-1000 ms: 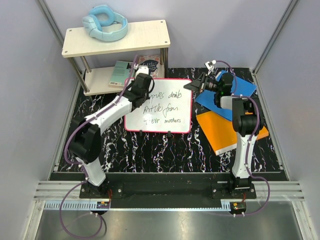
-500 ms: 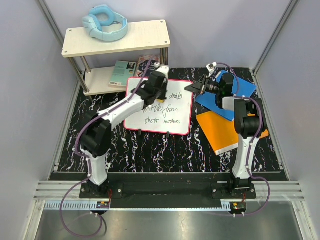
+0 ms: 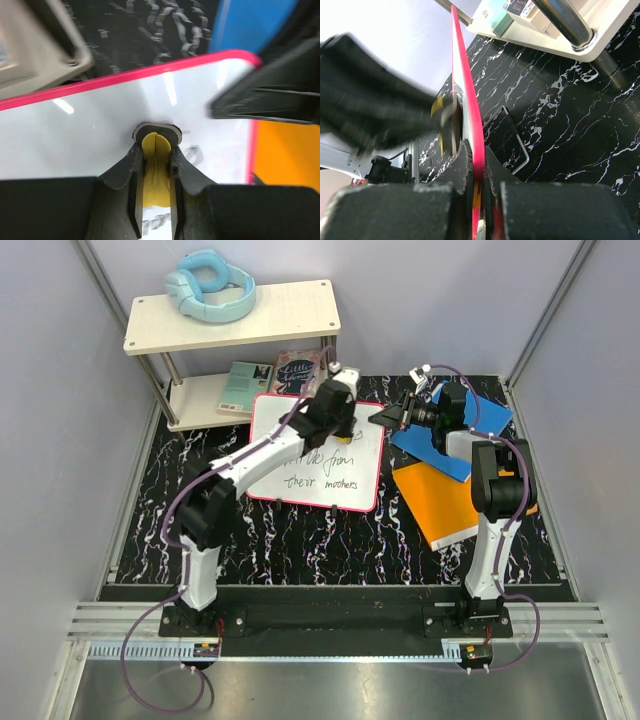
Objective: Erase the whiteboard
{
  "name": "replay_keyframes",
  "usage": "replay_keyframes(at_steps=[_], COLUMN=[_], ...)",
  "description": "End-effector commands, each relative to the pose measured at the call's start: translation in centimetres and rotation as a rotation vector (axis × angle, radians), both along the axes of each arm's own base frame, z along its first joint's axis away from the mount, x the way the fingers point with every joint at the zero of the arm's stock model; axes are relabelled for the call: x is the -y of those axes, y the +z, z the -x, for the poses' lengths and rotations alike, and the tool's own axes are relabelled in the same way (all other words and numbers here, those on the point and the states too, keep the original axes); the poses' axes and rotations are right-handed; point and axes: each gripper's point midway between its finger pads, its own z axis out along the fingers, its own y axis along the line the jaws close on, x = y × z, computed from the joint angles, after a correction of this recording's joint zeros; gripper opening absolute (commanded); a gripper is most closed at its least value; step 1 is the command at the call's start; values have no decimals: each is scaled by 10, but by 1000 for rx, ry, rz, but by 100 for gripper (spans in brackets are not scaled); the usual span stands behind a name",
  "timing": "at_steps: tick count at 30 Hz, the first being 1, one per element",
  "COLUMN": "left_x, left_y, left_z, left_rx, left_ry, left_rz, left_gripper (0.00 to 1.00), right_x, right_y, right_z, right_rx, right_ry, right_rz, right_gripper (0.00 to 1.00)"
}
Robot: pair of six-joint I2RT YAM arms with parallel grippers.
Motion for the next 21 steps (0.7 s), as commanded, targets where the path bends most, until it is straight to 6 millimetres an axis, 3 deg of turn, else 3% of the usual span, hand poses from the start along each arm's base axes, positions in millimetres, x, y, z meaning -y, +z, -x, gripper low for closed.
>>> replay_keyframes(at_steps=[1,4,9,14,19,21], left_x=[-129,-167,-197,-194,-170,-163], left_y=[-35,-37,-30,-32,-48,-68], left_z=[-33,-38,-49,-49,-19,3], left_rx=[-63,-81,-64,-75,-147,-196], left_ry=[284,350,380,337,230,227], left_rz=[-143,-133,-172,-200,-138,-146], left_gripper=[0,0,0,0,0,0], right_x=[-30,-31,-30,-31,-33,-33], right_y=[13,14,14,15,14,14], right_z=[36,37,39,40,41,42], right_rx=[173,177,182,185,183,182], right_ry=[180,182,182,186,191,190], right_rz=[28,28,29,29,30,30], right_gripper=[0,0,0,0,0,0])
